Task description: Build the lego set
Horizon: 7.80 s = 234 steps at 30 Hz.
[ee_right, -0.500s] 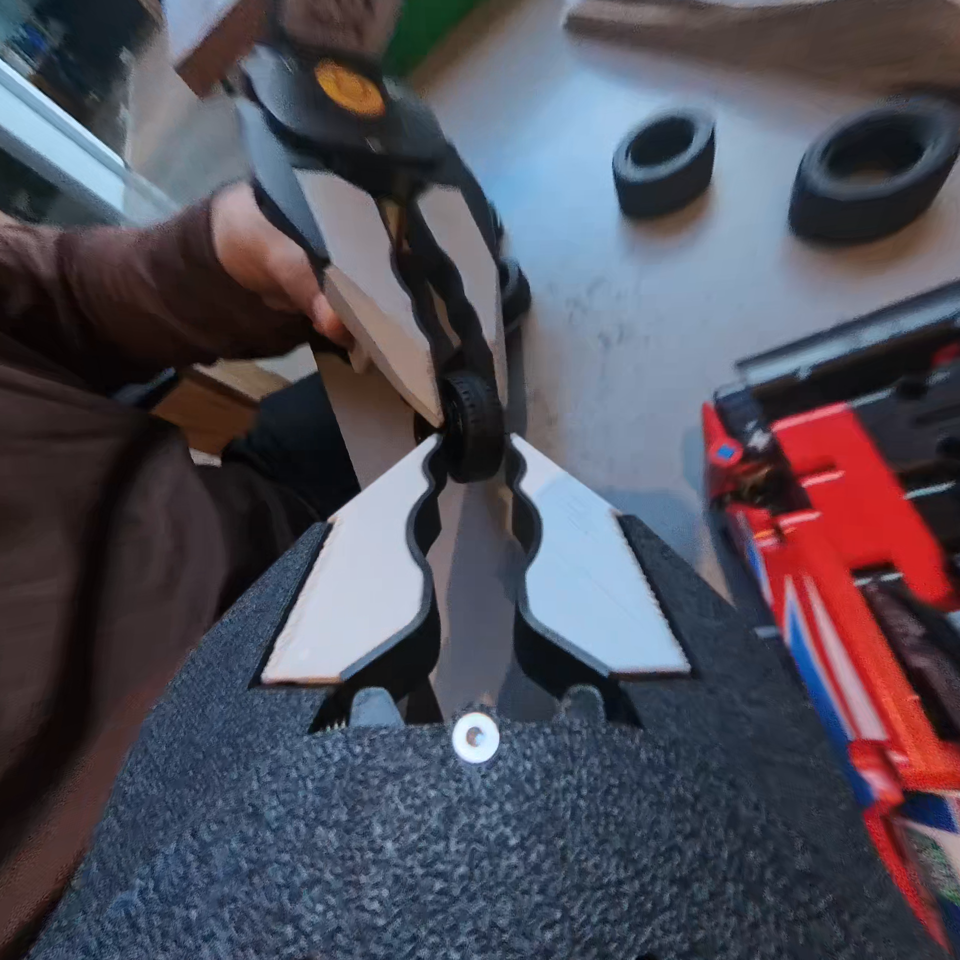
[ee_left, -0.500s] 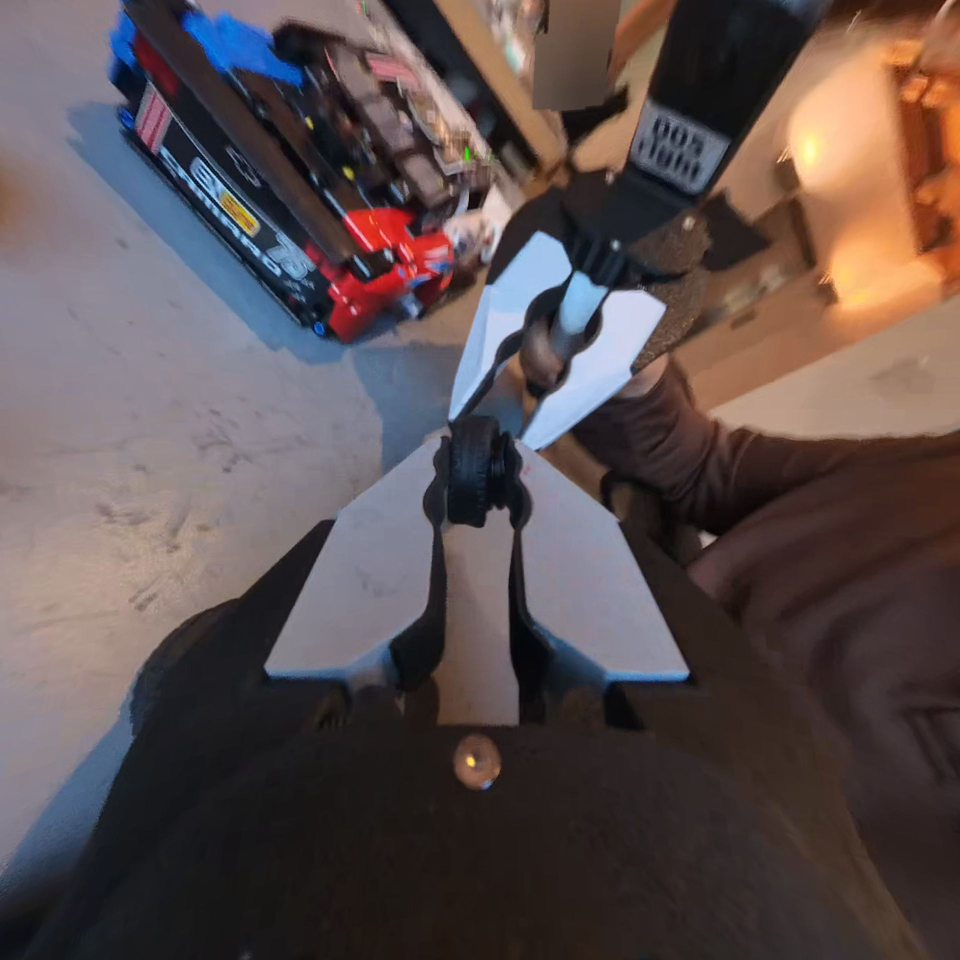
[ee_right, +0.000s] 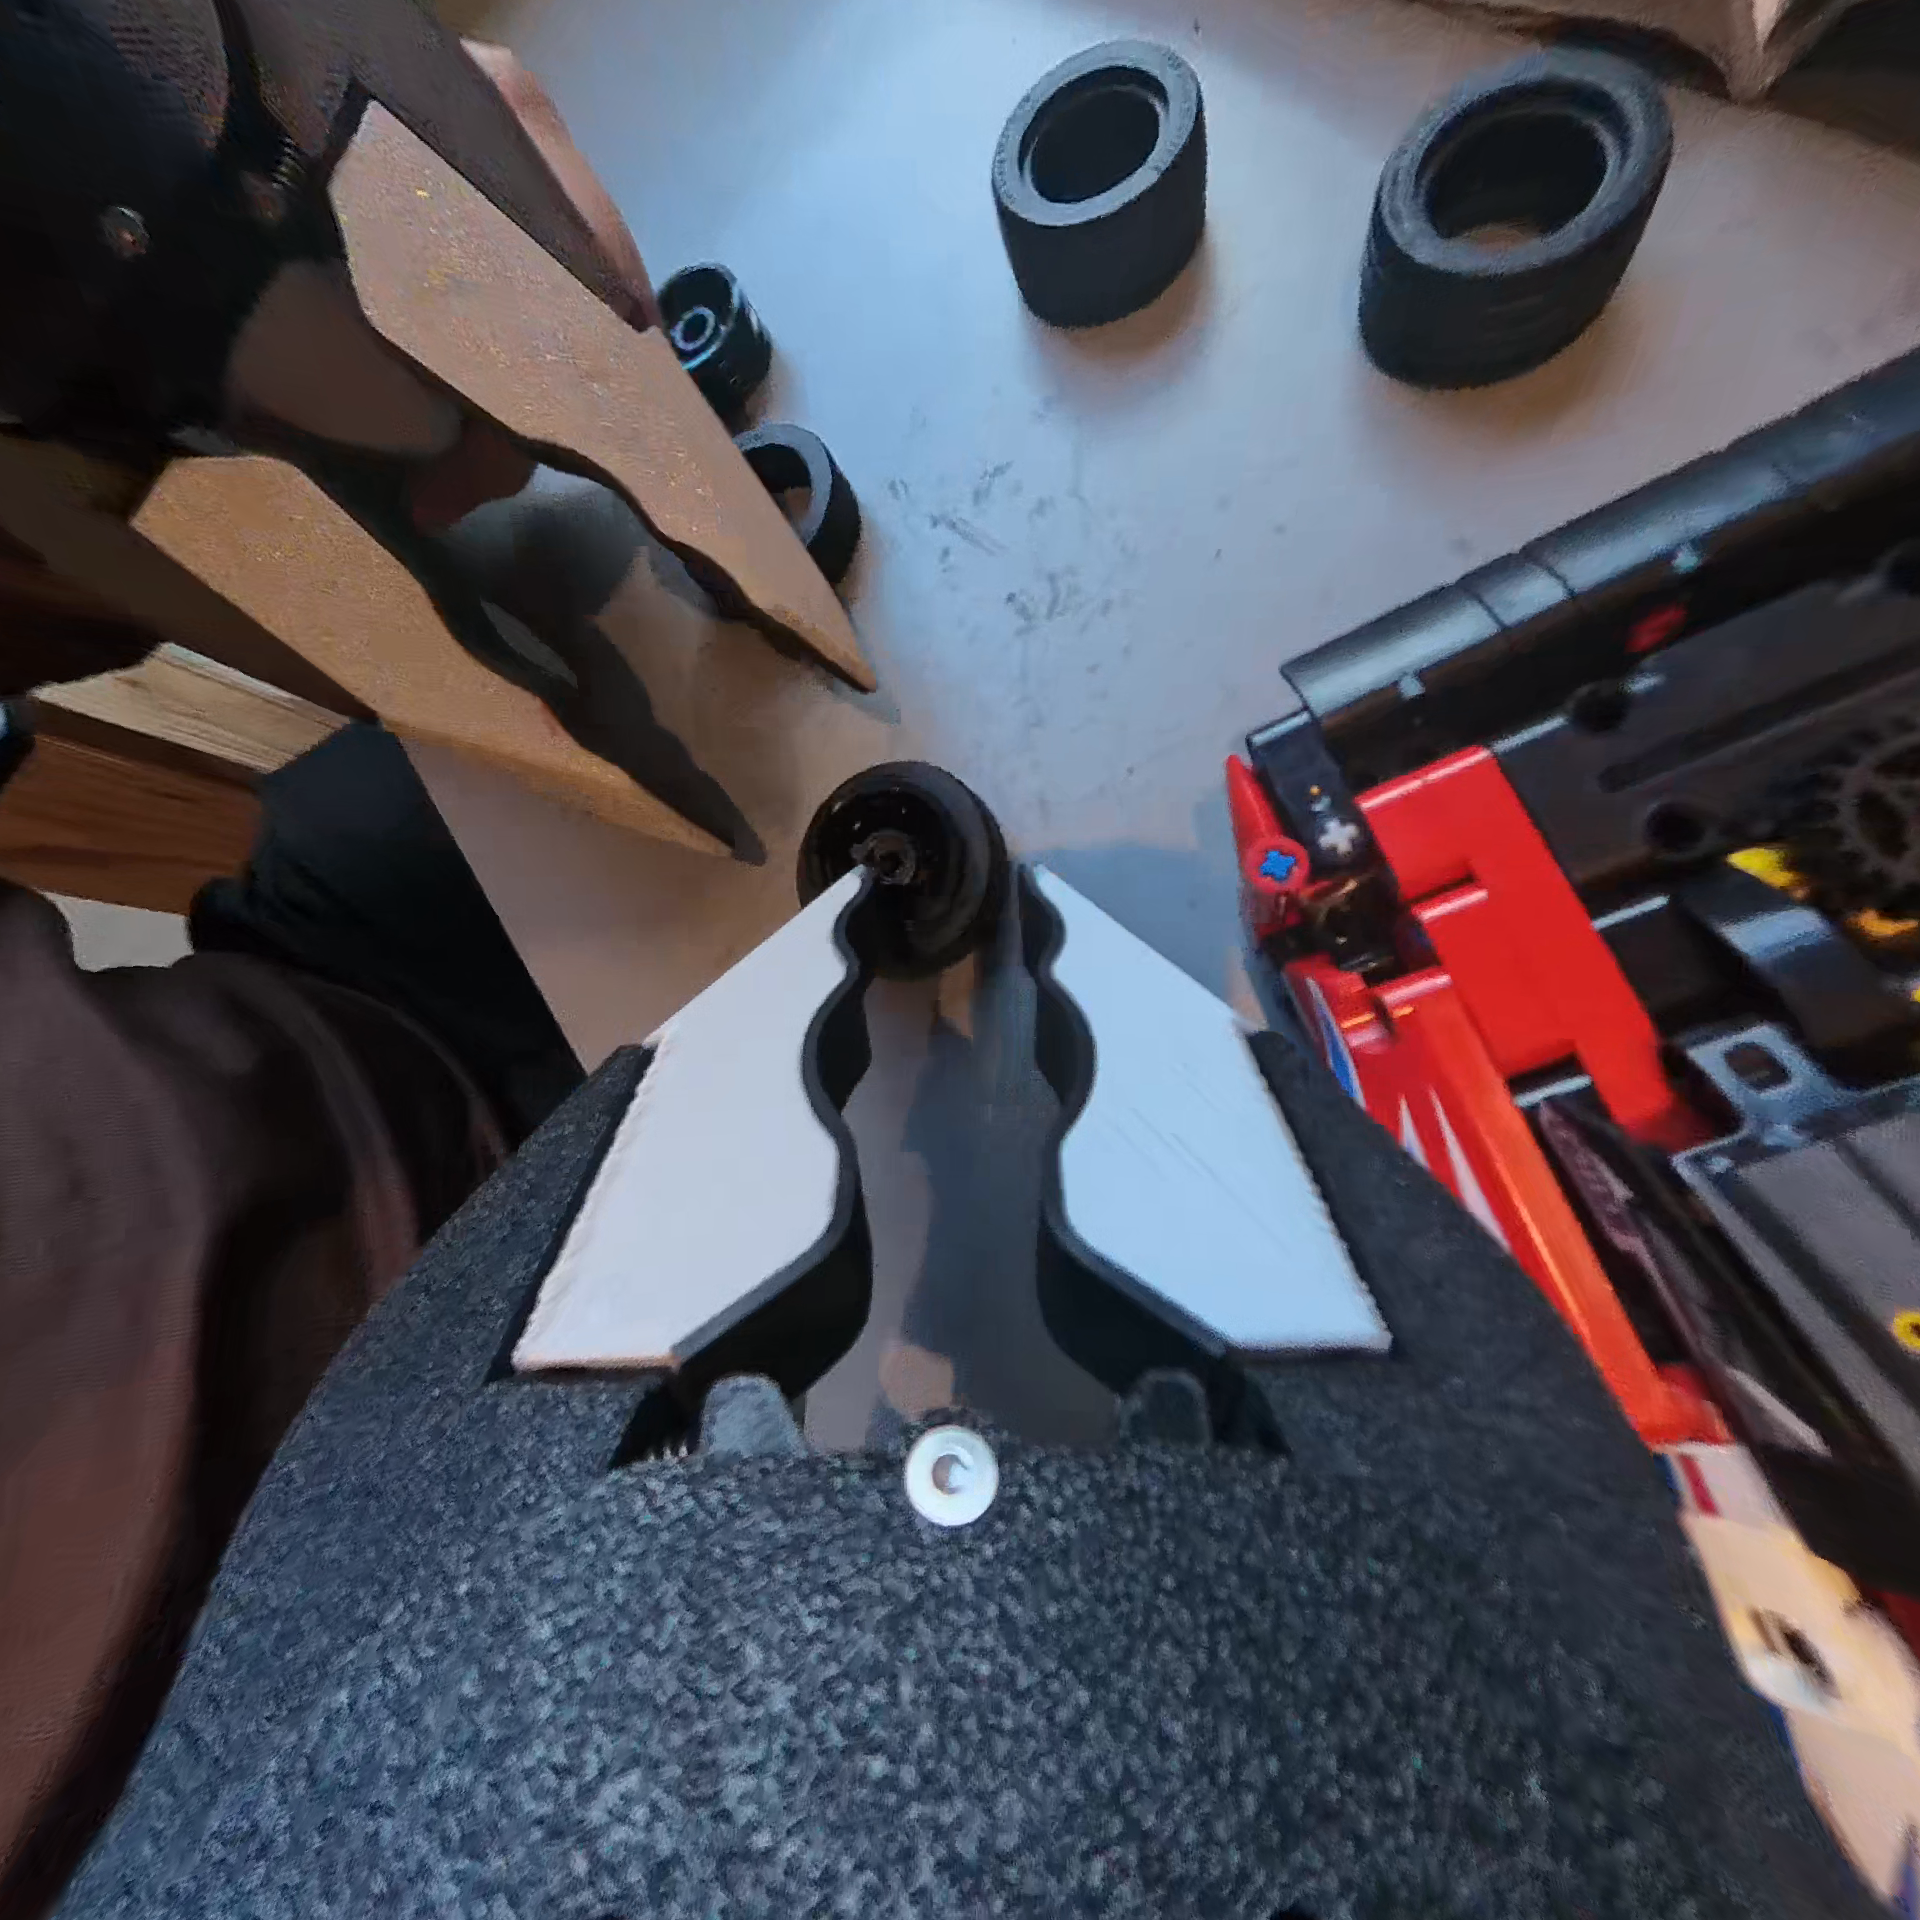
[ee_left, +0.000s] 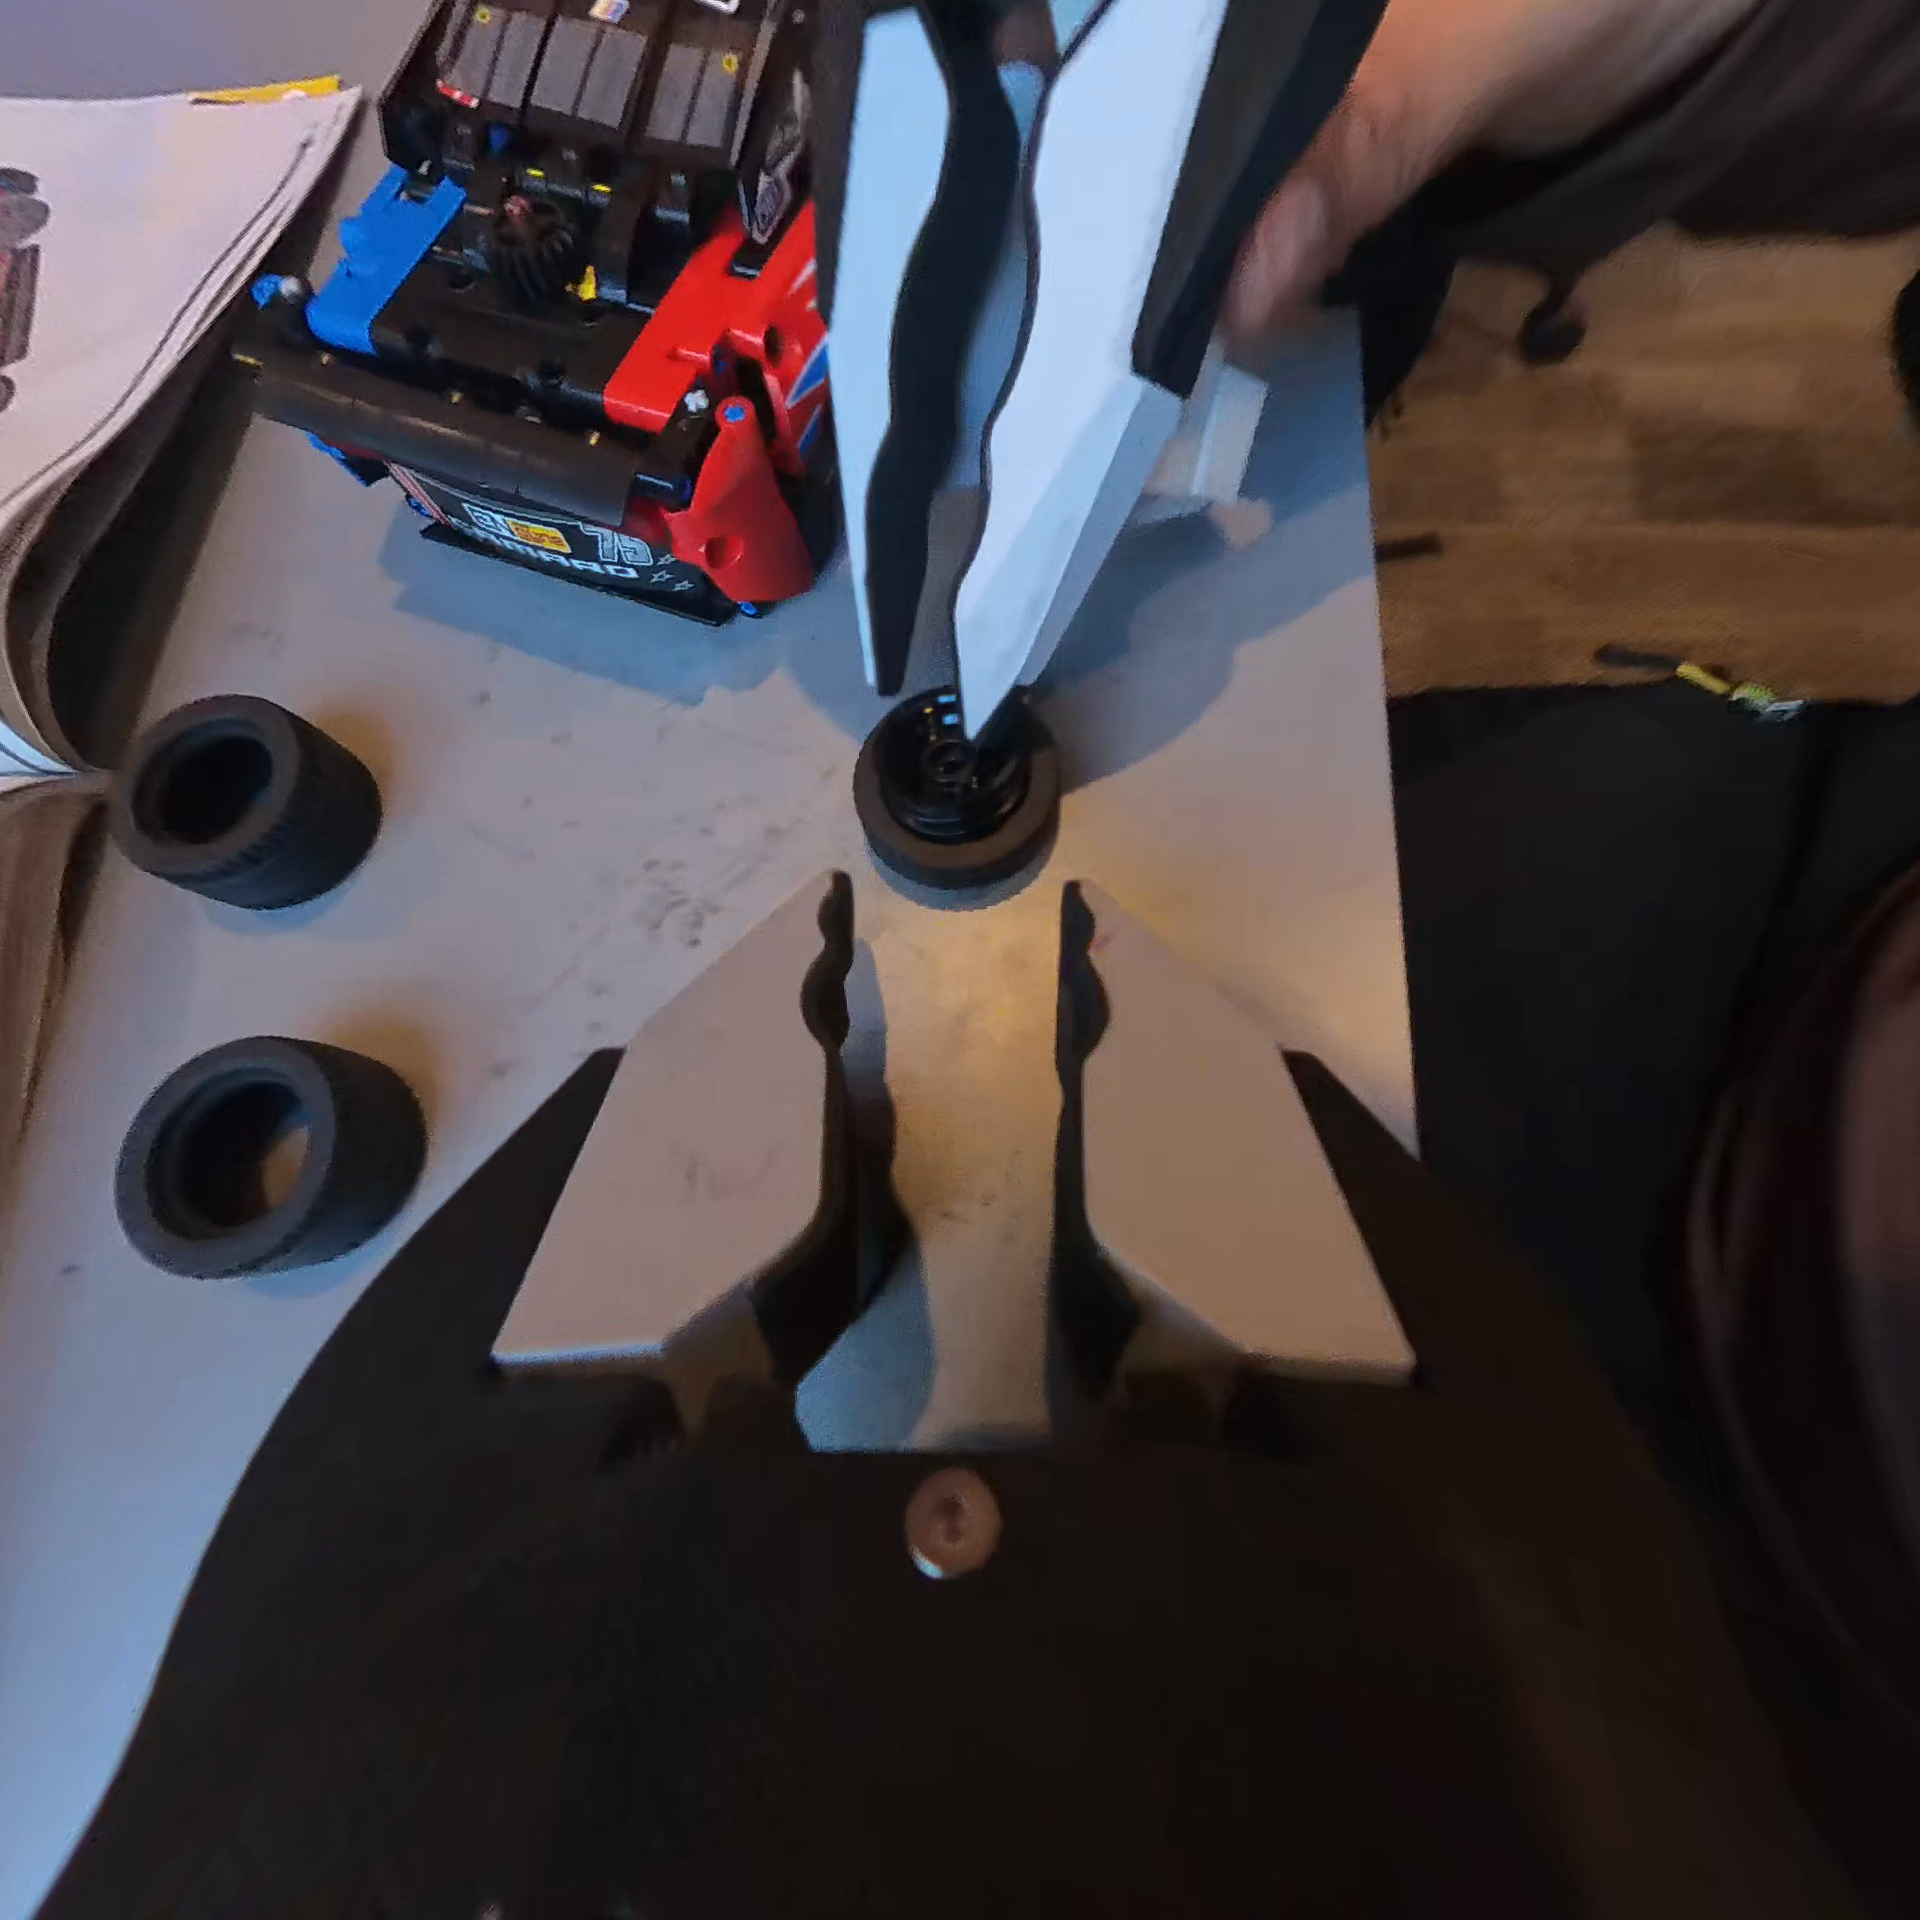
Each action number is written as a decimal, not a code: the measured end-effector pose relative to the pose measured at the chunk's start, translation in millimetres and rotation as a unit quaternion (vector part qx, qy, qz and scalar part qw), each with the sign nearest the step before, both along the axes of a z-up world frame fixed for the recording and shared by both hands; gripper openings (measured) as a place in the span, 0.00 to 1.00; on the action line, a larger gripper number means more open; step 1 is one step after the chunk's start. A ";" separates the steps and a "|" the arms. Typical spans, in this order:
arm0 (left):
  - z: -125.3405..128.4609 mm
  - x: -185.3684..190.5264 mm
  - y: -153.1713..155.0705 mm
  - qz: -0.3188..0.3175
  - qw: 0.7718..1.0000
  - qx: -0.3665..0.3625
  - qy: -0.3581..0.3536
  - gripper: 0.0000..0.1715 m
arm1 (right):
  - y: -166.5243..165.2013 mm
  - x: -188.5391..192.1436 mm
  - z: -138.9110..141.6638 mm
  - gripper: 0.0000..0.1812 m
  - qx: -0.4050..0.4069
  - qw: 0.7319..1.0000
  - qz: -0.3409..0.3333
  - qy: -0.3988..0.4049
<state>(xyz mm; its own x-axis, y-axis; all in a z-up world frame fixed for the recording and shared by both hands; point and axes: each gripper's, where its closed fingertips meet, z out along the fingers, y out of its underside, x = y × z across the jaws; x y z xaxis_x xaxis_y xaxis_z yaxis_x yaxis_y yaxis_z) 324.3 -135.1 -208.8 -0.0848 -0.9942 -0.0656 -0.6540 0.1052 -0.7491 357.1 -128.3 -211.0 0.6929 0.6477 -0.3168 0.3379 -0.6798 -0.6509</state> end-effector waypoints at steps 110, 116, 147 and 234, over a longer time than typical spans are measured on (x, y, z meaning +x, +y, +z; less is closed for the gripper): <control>1.9 10.9 -0.4 -0.040 0.988 0.142 -0.039 0.24 | -19.2 1.0 9.8 0.19 0.086 0.996 0.014 -0.015; -10.9 21.3 2.6 -0.091 0.970 0.226 0.019 0.15 | -18.0 5.5 10.3 0.18 0.134 0.991 0.005 -0.021; 103.2 -44.5 -60.9 0.079 0.936 -0.104 -0.326 0.00 | -69.7 -62.5 40.1 0.27 0.159 0.977 -0.014 0.144; 101.4 -10.6 -35.6 -0.061 0.813 0.540 -0.211 0.00 | -23.7 -50.3 99.8 0.30 0.118 0.940 0.033 0.317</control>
